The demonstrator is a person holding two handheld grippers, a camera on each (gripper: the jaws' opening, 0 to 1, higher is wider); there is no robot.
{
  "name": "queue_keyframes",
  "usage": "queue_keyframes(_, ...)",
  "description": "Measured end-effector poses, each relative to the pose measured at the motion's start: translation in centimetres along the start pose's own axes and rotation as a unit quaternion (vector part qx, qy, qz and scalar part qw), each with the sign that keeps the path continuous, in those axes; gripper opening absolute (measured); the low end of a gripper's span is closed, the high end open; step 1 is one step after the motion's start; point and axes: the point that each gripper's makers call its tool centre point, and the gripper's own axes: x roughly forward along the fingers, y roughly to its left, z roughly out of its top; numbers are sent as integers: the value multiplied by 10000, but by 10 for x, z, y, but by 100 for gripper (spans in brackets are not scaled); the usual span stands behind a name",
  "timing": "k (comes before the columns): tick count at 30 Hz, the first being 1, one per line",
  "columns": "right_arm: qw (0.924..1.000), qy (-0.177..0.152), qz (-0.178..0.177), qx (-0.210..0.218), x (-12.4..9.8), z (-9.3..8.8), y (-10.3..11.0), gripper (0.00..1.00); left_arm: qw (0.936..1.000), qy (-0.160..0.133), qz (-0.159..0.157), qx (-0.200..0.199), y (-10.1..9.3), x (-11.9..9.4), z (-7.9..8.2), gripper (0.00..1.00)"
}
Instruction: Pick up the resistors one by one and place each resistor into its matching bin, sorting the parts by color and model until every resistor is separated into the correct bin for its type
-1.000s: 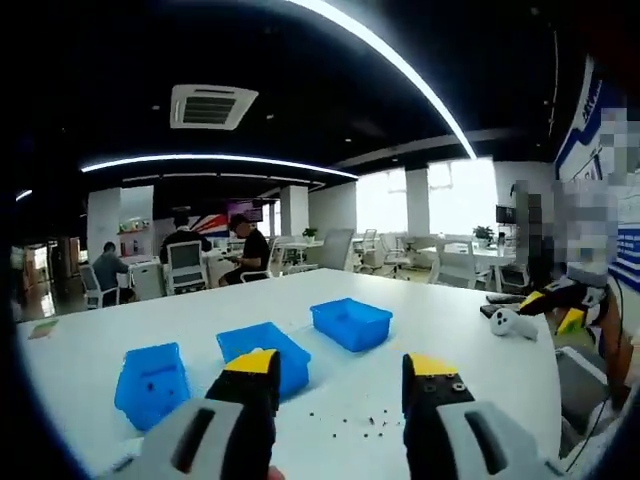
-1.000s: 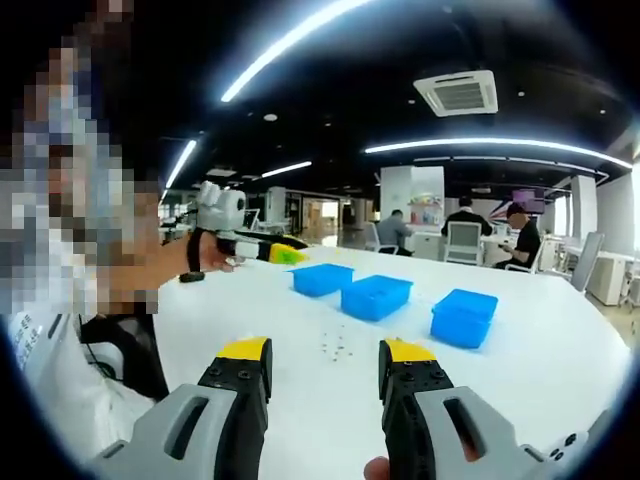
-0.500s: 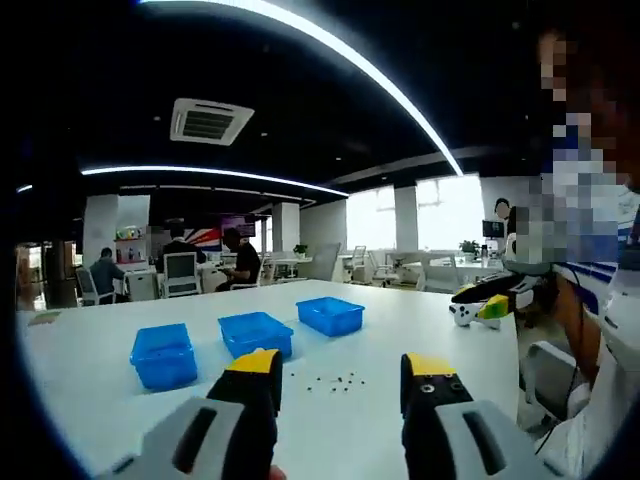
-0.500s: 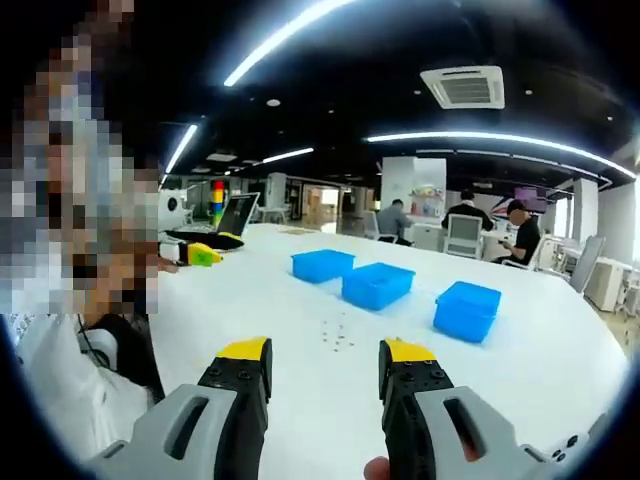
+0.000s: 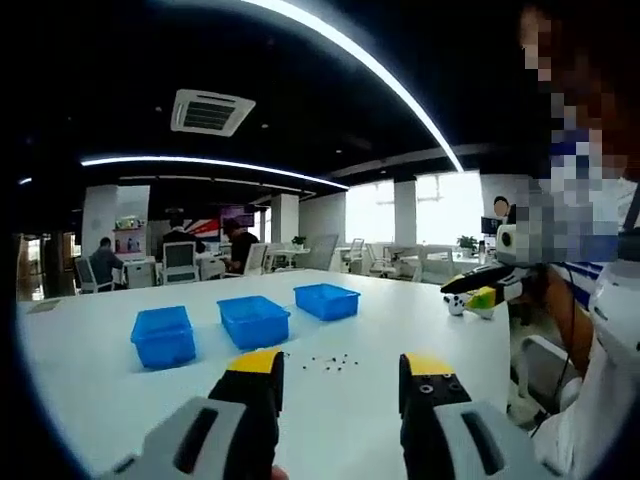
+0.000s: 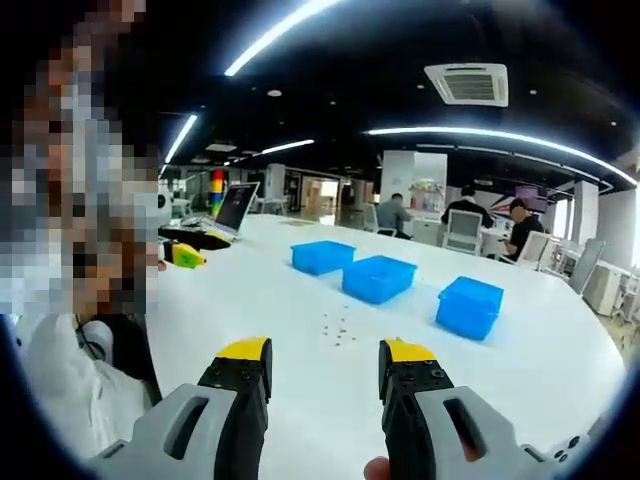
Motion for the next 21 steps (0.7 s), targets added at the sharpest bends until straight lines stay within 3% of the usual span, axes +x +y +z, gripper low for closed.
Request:
queue_keyframes(6,10000,37,-30,-31,6,2,-3,44,9997,14,-173,-184,-7,-2,3,47)
queue_keyframes(10,9980,515,-82,-367,12,-4,-17,44,9994,23,-264,-227,-9,-4,3,46)
queue_keyframes(14,9930,974,270,-608,27,-3,-26,44,9994,60,-256,-204,-5,-7,1,45)
queue_keyframes(18,9814,1437,573,-1139,47,-1,-37,44,9995,56,-248,-193,-4,-9,1,44)
queue_keyframes(21,9641,1801,899,-1733,60,-3,-40,43,9996,29,-237,-180,-3,-12,4,44)
